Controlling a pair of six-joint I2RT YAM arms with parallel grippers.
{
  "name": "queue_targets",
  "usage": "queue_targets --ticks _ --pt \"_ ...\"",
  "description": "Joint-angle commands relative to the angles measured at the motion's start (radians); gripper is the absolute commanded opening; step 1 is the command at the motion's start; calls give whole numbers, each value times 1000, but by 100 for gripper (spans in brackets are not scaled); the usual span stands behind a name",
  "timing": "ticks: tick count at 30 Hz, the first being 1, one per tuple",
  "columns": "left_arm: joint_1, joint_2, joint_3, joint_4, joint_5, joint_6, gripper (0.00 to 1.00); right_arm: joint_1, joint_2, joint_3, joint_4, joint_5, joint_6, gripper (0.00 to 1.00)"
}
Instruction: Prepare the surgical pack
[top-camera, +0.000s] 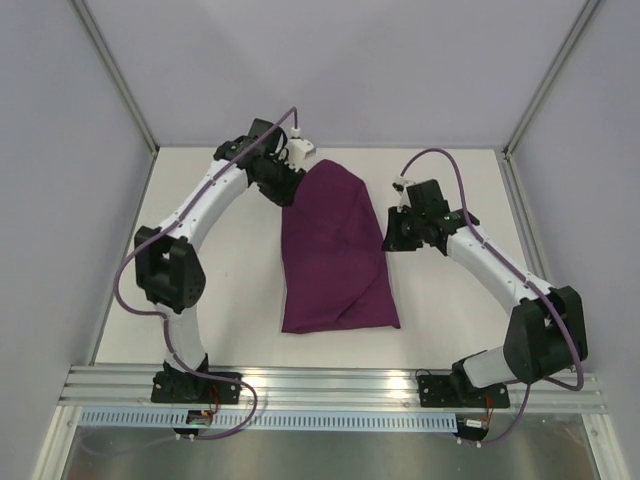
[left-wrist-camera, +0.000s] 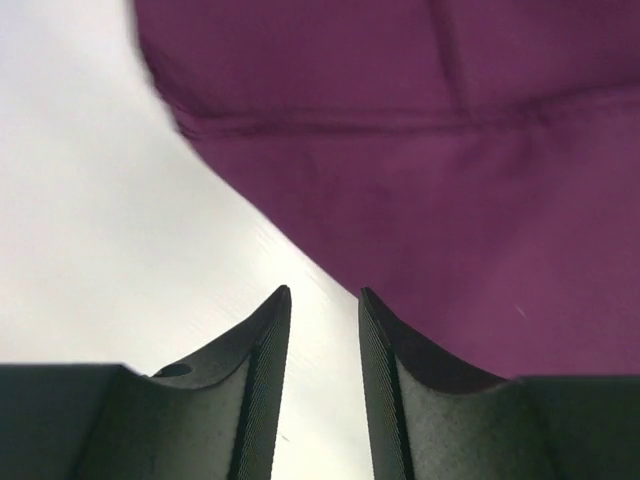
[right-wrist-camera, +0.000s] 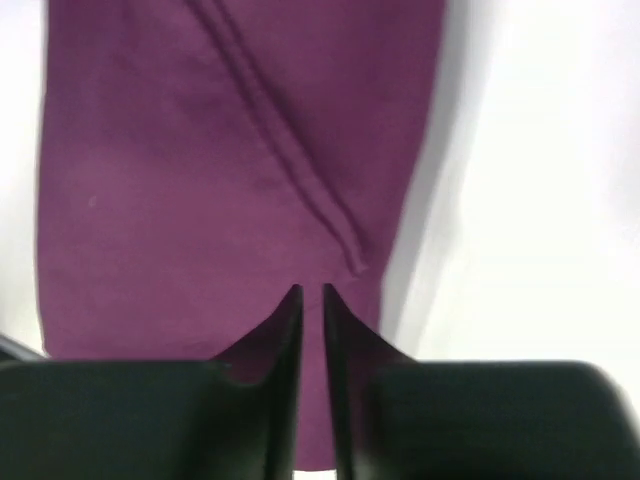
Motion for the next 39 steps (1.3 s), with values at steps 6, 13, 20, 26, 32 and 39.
queue_targets --ticks 6,13,20,26,32,39 --pt "-111 -9 -279 -118 176 70 39 5 35 -143 231 -152 92 1" --pt "-111 77 -267 -63 95 70 40 -42 158 -183 290 -196 121 1" --pt "-107 77 -242 -97 122 73 49 -67 -4 -92 179 -186 89 1" --pt "-41 17 -32 -218 340 38 63 -91 102 181 121 -154 54 29" --pt "123 78 80 -121 312 -114 70 -131 441 527 49 -75 34 58" --pt "167 273 184 -83 193 -143 72 -159 806 856 -63 -97 26 54"
